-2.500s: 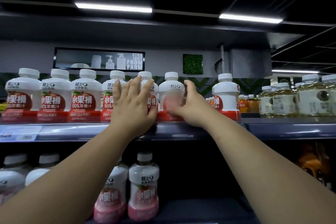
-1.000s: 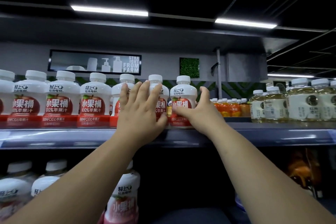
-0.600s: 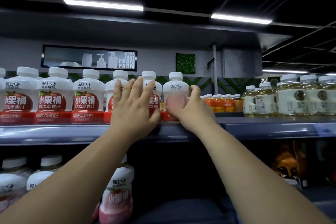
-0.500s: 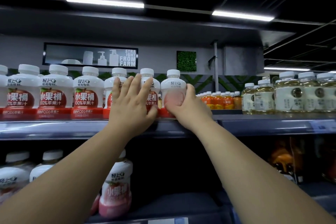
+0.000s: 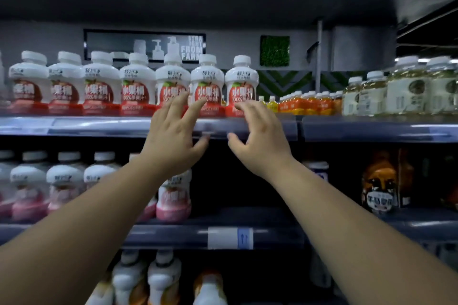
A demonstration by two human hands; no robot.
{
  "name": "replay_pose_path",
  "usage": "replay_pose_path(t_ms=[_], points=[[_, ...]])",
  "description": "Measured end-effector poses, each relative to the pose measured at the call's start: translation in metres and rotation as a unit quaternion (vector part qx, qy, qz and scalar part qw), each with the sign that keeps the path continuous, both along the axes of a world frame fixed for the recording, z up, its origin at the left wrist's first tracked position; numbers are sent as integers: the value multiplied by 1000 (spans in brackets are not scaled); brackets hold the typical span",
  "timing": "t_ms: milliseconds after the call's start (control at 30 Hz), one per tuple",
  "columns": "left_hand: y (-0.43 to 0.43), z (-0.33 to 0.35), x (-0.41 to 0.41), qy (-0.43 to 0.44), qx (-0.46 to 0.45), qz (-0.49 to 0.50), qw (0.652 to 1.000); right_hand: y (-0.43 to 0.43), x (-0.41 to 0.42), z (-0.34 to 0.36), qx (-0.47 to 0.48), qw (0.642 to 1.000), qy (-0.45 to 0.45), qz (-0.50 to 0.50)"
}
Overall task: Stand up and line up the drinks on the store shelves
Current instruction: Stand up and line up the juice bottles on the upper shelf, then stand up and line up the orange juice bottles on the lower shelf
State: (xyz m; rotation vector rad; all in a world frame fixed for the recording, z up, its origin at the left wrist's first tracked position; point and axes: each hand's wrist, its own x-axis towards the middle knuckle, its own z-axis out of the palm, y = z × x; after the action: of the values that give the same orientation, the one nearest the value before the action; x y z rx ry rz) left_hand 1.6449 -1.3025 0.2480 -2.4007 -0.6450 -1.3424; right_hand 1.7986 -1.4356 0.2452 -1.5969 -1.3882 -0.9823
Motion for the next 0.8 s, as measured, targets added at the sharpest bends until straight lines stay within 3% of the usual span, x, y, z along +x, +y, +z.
replay_pose_path(t_ms=[367, 600, 800], points=[[10, -62, -115, 51, -107, -41, 992, -3, -107, -63, -103, 982, 149, 42], [16, -123, -193, 84, -147, -79, 982, 4, -179, -125, -94, 956, 274, 43], [0, -171, -215, 87, -251, -130, 955, -15, -210, -180, -93, 924, 371, 22]])
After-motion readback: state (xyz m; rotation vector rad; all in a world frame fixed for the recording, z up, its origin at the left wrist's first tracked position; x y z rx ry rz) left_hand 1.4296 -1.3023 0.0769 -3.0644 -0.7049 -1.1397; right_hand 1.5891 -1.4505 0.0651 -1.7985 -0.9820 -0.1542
